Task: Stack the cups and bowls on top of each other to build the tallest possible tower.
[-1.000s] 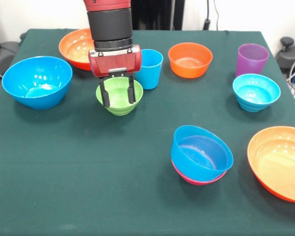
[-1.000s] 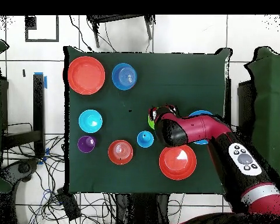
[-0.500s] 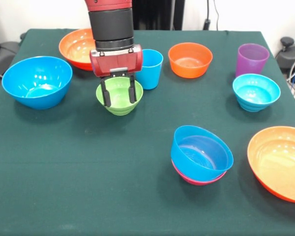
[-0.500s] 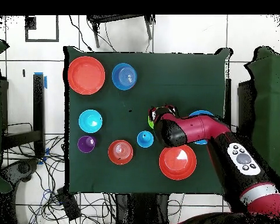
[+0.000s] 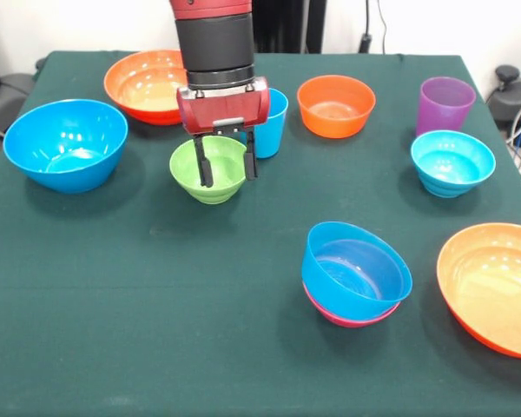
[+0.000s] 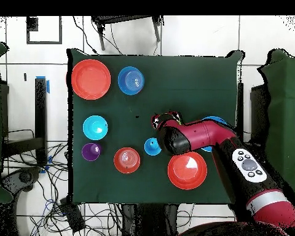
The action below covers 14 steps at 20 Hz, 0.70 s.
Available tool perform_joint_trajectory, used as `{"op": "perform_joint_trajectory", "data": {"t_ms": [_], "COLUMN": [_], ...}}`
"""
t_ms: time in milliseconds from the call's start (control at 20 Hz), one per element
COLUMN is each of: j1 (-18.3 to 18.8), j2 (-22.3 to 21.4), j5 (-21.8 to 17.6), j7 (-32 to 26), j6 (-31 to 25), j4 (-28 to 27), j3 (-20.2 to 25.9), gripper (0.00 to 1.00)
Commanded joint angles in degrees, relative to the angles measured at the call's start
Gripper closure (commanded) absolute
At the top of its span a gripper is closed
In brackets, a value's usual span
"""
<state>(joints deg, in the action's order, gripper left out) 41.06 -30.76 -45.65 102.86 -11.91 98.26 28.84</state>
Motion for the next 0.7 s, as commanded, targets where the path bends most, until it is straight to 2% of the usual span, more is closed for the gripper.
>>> {"op": "perform_joint_trajectory", "data": {"t_ms": [50, 250, 450, 700], "j1": [-1.61, -1.08, 1.26, 0.97], "j2": [0.28, 1.13, 2.86, 3.05], "j5": [-4.16, -4.18, -3.06, -3.69], "j7": [-2.47, -3.32, -6.21, -5.97], "j6": [-1.12, -1.44, -4.09, -3.69], "j4": [2.28, 1.54, 0.57, 0.19], "j3": [-0.34, 0.36, 2.58, 2.4], "gripper": [0.0, 0.0, 0.0, 0.0]}}
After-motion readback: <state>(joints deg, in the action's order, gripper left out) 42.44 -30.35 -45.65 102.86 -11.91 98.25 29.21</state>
